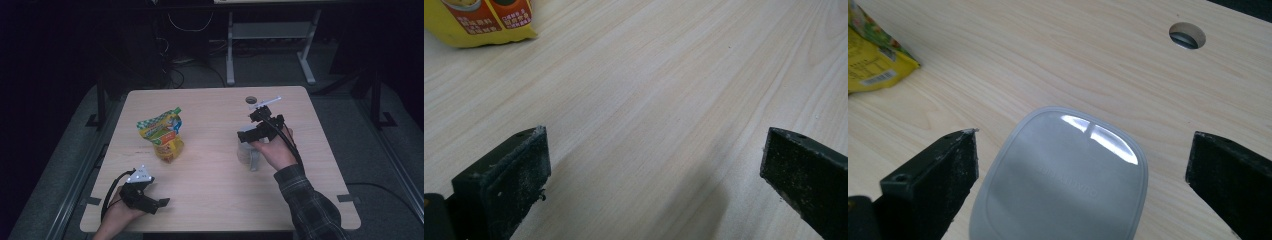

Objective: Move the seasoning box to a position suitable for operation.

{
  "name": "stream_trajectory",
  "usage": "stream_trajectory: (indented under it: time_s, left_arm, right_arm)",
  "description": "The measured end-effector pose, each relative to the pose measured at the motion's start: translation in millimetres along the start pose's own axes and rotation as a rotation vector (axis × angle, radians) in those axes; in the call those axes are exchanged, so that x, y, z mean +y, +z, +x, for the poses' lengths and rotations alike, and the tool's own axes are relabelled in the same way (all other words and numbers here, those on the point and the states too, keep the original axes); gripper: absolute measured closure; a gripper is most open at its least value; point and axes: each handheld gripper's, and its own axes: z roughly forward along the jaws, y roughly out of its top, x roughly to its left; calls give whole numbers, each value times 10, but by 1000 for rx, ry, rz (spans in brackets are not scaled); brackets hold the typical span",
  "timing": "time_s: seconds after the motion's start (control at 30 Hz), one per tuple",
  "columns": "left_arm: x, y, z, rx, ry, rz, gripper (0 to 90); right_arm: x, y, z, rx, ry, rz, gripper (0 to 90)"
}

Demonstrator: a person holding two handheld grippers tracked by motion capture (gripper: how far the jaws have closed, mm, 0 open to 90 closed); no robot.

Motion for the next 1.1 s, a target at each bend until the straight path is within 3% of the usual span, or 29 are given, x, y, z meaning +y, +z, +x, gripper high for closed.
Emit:
stream_trajectory:
  time_s: [0.33,0.87,1.1]
  left_arm:
    - [0,1,-3,0,0,4,0]
    - [1,2,-9,-1,-3,3,0]
    - [-1,8,-7,-3,-1,7,0]
  right_arm:
    - [19,115,57,-42,7,27,0]
    - [-1,192,92,-39,31,88,0]
    - [-36,204,104,-30,41,94,64]
